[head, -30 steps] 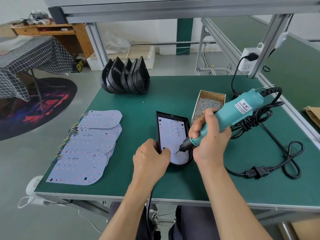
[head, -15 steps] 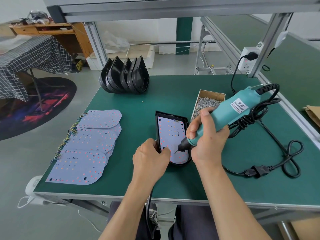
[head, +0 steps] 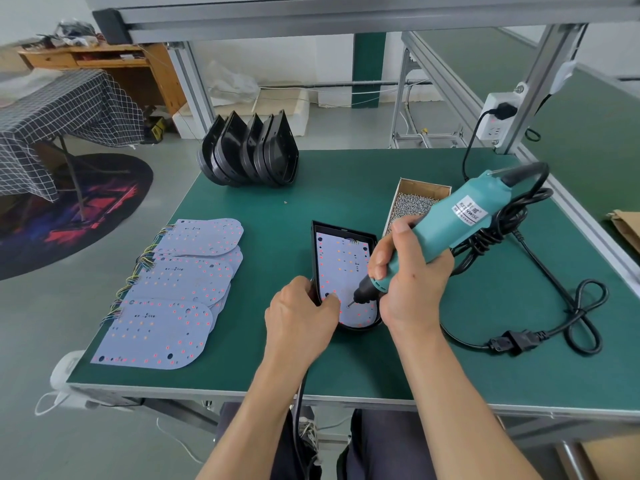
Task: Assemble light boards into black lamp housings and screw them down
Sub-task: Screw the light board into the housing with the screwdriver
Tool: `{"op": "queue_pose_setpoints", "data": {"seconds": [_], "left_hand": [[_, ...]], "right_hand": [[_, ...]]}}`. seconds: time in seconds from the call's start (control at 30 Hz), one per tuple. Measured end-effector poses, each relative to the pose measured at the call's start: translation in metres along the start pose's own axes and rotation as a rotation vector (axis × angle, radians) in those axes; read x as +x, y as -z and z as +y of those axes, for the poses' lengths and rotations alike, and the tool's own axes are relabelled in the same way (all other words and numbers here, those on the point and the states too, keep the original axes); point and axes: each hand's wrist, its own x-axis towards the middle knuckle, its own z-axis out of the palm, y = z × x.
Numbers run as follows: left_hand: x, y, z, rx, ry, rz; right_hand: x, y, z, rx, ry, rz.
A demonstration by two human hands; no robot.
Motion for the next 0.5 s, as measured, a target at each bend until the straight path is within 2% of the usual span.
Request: {"op": "queue_pose_setpoints", "data": {"seconds": [0.5], "left_hand": [[-0.0002,0.0004,-0.0029,0.013,-0.008,0.006]], "right_hand": [[-0.0027,-0.0012,-0.0011,-0.007,-0.004,-0.020]]}}
